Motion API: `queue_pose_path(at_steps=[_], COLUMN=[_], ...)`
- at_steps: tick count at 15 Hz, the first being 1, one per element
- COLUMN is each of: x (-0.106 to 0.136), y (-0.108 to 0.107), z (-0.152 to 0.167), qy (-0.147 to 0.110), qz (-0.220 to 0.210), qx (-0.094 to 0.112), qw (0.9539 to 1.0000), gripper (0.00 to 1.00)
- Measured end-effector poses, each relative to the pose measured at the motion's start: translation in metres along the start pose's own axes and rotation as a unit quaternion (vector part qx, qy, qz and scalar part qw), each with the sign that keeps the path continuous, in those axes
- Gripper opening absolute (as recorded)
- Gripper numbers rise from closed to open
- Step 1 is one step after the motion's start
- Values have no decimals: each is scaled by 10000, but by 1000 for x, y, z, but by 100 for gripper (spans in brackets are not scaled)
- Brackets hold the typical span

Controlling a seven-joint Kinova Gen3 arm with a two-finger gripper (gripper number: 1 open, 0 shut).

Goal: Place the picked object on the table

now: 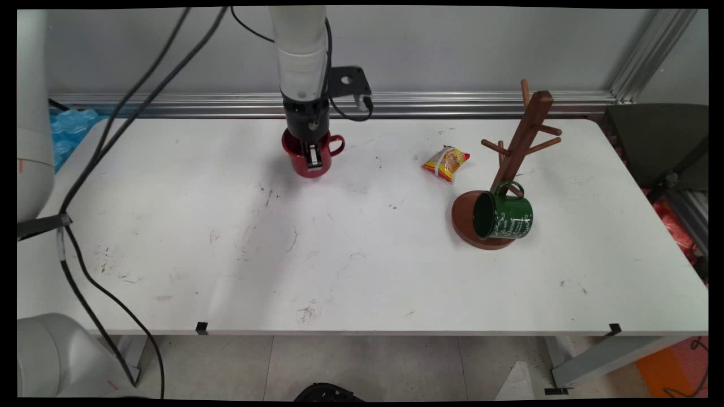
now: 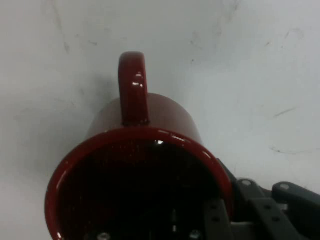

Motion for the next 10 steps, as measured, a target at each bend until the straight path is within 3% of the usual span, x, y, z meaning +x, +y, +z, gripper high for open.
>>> queue_pose_path(at_steps=[10], x=[28], y=[-5], z=[37], qy=[-331], qz=[-208], qx=[-338], qw=[9987], gripper=[0])
